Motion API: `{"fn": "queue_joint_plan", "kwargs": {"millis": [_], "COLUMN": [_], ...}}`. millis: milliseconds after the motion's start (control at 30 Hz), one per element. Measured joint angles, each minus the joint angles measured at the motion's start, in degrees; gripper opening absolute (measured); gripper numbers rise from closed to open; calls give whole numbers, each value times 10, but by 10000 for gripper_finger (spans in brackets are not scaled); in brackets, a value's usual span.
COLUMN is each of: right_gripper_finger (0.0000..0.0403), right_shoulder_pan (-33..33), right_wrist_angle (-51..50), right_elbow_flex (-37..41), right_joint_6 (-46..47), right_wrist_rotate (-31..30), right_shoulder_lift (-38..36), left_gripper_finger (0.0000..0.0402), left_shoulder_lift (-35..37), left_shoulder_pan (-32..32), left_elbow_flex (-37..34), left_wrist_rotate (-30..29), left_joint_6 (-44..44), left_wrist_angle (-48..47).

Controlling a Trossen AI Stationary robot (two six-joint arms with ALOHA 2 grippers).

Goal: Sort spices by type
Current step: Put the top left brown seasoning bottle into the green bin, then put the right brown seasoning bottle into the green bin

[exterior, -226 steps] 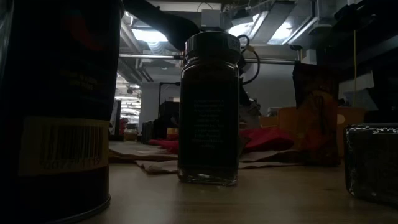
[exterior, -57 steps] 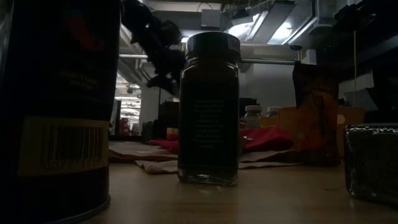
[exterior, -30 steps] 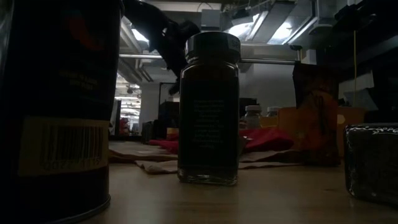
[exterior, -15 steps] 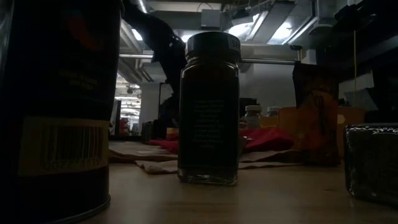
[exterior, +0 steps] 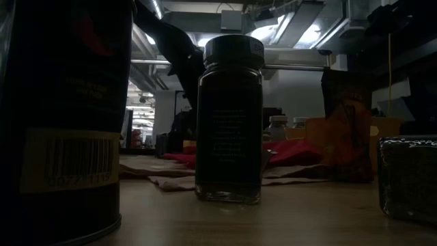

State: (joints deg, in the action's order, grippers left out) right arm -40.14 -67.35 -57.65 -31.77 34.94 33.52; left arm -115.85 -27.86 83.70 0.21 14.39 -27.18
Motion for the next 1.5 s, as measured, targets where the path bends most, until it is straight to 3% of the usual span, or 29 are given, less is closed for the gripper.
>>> {"fn": "queue_joint_plan", "kwargs": {"millis": [500, 800, 933, 1033, 1200, 1500], "right_gripper_finger": [310, 310, 310, 310, 310, 310], "right_shoulder_pan": [0, 0, 0, 0, 0, 3], "right_wrist_angle": [0, 2, 14, 54, 215, 346], "right_elbow_flex": [0, 0, 0, 1, 42, 105], "right_joint_6": [2, 5, 5, 23, 115, 178], "right_wrist_rotate": [4, 116, 109, 82, 58, 57], "right_shoulder_lift": [0, 0, 1, 8, 31, 166], "left_gripper_finger": [216, 216, 216, 216, 216, 216], "left_shoulder_lift": [4, 4, 5, 5, 28, 104], "left_shoulder_pan": [0, 0, 4, 9, 19, 39], "left_elbow_flex": [4, 64, 106, 141, 151, 151], "left_wrist_rotate": [13, 13, 13, 13, 12, 6], "left_joint_6": [-9, -31, -59, -95, -116, -129], "left_wrist_angle": [22, 21, -1, -51, -79, -101]}}
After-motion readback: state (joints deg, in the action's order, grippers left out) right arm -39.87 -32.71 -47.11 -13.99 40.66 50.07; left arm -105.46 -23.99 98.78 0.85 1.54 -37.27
